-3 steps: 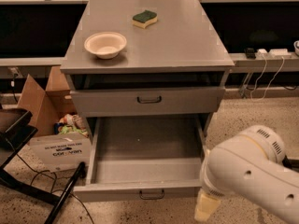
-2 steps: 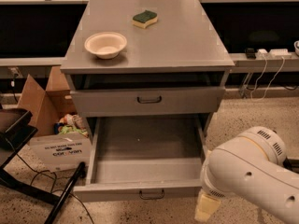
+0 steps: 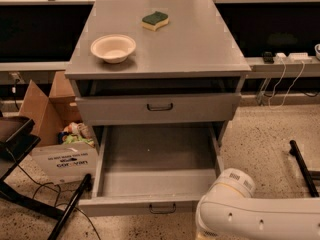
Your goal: Close middle drawer
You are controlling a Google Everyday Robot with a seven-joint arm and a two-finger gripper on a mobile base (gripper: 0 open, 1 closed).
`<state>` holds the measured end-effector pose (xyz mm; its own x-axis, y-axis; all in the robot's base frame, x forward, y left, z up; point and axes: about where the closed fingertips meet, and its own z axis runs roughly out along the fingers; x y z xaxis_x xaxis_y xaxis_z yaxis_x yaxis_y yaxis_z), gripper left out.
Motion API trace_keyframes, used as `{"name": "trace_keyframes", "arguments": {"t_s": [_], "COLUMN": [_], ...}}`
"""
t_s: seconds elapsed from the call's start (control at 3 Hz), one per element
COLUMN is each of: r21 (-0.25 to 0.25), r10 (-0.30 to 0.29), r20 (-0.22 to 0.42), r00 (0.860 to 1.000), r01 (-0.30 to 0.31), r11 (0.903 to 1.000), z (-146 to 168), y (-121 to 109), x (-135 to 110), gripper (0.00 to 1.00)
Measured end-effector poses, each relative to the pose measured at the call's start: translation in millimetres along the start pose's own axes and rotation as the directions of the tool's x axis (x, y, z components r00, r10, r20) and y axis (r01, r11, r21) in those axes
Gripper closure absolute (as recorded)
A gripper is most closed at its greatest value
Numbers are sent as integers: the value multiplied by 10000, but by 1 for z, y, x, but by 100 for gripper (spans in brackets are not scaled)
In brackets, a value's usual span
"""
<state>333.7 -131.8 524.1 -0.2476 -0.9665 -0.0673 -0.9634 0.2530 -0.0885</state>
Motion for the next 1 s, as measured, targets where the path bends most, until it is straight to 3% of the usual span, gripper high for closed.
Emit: {"name": "trace_keyframes", "arguments": {"t_s": [0.33,0.67,1.0], "r21": [-312,-334,-107], "r10": [38,557,1726], "r20": [160,415,673], "r00": [9999,9976,9827], "r01": [-33,-544,-1723], "r11": [9995,9980,9850], "z": [53,86,123], "y": [10,15,8], "x": [-2,2,14], "gripper": [50,73,100]}}
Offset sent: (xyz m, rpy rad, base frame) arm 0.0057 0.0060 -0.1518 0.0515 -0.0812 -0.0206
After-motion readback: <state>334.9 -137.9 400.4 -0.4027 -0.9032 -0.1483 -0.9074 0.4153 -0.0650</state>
